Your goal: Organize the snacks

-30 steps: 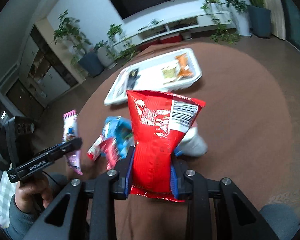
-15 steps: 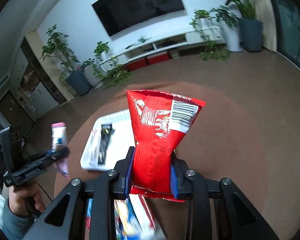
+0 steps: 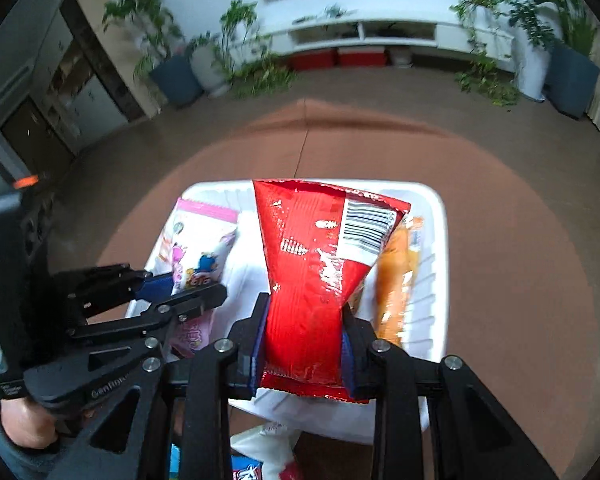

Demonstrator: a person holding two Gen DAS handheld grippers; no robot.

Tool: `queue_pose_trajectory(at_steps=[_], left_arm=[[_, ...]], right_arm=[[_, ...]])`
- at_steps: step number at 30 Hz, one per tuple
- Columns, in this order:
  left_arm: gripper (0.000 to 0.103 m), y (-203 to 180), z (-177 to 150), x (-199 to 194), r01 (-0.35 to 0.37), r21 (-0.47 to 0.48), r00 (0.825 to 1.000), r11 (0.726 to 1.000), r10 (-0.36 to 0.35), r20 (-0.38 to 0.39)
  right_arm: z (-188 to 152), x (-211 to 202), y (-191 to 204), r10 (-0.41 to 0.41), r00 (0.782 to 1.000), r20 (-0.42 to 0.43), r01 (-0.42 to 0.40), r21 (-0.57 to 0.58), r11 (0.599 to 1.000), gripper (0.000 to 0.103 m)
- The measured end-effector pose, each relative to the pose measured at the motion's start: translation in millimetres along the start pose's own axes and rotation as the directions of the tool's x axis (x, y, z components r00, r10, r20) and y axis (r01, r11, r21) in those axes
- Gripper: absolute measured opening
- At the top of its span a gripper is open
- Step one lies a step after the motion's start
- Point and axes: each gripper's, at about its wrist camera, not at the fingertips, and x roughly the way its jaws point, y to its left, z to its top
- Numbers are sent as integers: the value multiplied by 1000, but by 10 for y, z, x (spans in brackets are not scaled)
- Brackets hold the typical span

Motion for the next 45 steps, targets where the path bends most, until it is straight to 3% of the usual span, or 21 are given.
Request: queue_pose_trajectory(at_steps=[10,23,25,30,32,37,39,45], left_arm=[[20,-70,7,327,-30,4,999,1000,31,-25],[25,-132,6,336,-59,0,998,998,59,-26],[29,-127,-2,324,-65,0,998,998,65,-20],[63,-80,-3,253,-71,-32,997,997,72,7],[67,-81,-2,210,-76,-38,997,996,77,14],[74,-117,-4,-32,-62,-38,995,997,65,69],[82,-139,-3,-184,-53,-42,993,998,57,103],[96,-210,-5,-825,-4,-38,974,999,13,226]], right_arm=[[-45,200,2,-50,998,-32,50,-20,999,34],[-110,187,-51,-80,997,-20,80,-1,997,44],[-119,163,-44,-89,996,-16,89,-8,996,46],[-139,49,-85,-90,996,9,90,-4,996,49],[-145,-9,-95,-87,996,22,87,-1,996,56],[-187,-253,-101,-69,994,80,68,11,998,61],[-241,-404,-114,-54,992,118,51,27,998,66],[-598,-969,-238,-13,968,251,-13,99,995,80]])
